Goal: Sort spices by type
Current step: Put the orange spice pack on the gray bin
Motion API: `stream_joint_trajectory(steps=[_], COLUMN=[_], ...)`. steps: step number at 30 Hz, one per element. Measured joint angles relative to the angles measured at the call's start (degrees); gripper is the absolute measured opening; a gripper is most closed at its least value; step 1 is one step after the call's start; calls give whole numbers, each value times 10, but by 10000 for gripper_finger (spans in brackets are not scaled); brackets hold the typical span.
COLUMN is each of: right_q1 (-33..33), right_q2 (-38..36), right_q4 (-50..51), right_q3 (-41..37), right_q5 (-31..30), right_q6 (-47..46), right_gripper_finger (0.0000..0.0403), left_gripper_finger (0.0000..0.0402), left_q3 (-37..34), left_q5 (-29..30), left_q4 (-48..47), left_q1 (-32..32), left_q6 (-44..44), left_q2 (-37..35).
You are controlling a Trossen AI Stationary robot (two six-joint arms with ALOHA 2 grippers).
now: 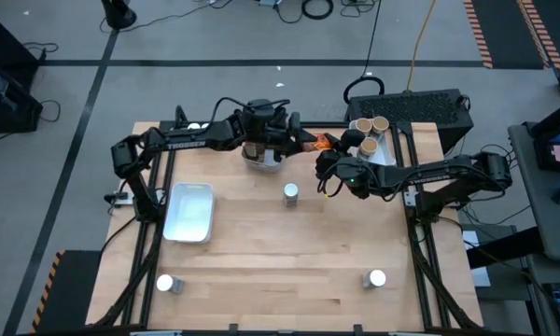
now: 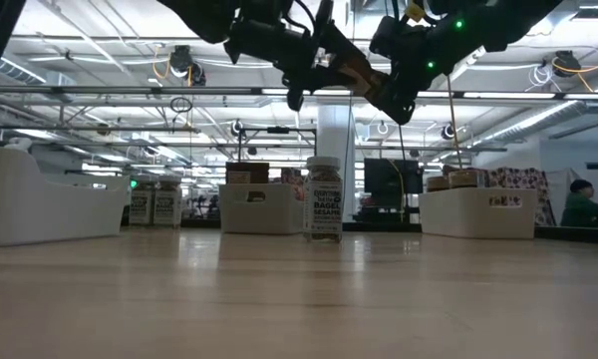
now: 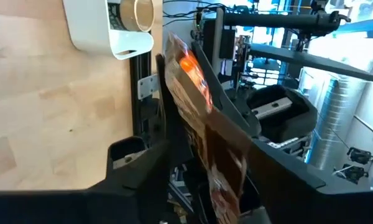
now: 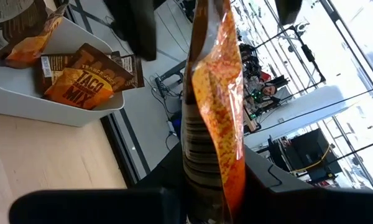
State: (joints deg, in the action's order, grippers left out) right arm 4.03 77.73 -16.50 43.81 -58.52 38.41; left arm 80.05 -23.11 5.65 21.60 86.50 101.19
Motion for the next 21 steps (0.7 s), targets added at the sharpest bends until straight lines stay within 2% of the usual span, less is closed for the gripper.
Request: stream_joint_trajectory(steps=[6, 11, 12, 16, 21], right_q1=[0, 0, 0, 0, 0], right_q2=[0, 0, 0, -1, -7], right_q4=[0, 0, -1, 0, 9], right_q3=[0, 0, 0, 1, 14], right_q5=[1, 16, 17, 19, 23], right_q6=[0, 2, 2, -1, -1], right_gripper_finger=[70, 76, 79, 99, 148], left_gripper_finger=[130, 24, 13, 6, 4], left_q3=[0, 0, 0, 0, 0], left_q5=[0, -1, -2, -6, -9], left_q4=[0, 0, 3, 10, 14], left_q1=[0, 0, 0, 0, 2], left_q6=[-9, -25, -30, -33, -34], left_q2=[0, 0, 0, 0, 0])
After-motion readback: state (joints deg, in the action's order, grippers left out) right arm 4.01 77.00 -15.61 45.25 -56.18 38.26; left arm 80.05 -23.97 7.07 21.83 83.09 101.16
